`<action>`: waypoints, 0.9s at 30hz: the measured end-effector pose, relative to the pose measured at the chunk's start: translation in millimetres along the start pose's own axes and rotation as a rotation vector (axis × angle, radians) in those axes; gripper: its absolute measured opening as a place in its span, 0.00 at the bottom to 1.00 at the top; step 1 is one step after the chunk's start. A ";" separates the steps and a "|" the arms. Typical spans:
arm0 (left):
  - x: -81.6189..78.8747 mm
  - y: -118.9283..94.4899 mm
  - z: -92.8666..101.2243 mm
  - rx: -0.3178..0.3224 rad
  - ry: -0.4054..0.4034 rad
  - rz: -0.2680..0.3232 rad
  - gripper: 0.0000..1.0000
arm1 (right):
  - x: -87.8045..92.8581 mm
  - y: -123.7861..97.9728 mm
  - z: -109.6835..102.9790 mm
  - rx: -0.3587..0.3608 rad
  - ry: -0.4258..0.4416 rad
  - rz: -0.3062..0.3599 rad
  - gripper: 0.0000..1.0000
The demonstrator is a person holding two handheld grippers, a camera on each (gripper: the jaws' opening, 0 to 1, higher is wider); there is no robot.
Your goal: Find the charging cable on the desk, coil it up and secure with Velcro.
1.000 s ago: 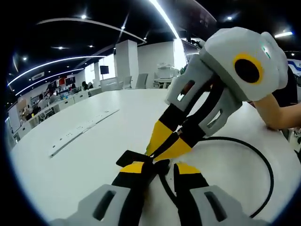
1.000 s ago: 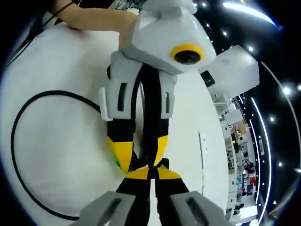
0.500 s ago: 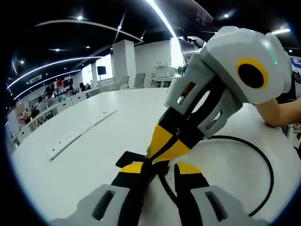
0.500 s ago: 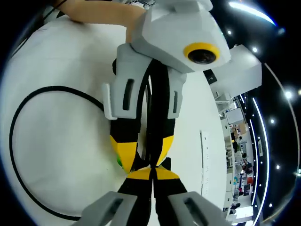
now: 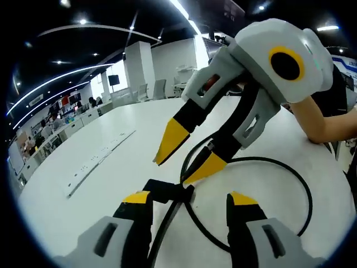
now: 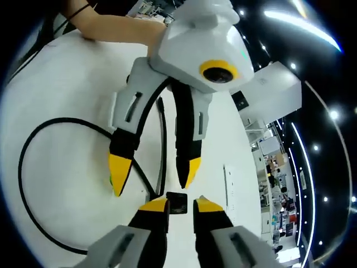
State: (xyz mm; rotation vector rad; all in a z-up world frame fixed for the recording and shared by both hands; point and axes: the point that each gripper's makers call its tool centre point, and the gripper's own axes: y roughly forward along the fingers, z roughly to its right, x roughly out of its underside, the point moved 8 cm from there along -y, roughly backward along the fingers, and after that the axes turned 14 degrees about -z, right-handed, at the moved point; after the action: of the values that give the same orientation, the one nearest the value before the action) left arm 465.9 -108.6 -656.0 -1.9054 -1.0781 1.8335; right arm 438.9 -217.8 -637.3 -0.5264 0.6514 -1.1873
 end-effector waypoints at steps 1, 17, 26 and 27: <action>-4.3 -5.3 -0.2 -0.006 0.019 0.020 0.55 | -0.2 -3.5 1.0 0.004 0.002 0.006 0.24; -58.0 -93.0 44.8 -0.219 0.253 0.291 0.55 | 1.2 -76.1 27.3 0.233 0.036 0.088 0.38; -73.4 -122.5 63.7 -0.294 0.375 0.340 0.69 | 2.8 -114.5 30.5 0.336 0.031 0.118 0.41; -74.4 -127.9 66.6 -0.310 0.391 0.345 0.69 | 3.0 -120.9 31.4 0.360 0.030 0.120 0.41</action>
State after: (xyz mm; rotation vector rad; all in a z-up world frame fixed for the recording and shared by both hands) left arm 369.3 -91.0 -526.8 -2.6338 -0.9868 1.4032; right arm 381.0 -255.1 -533.0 -0.1647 0.4726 -1.1671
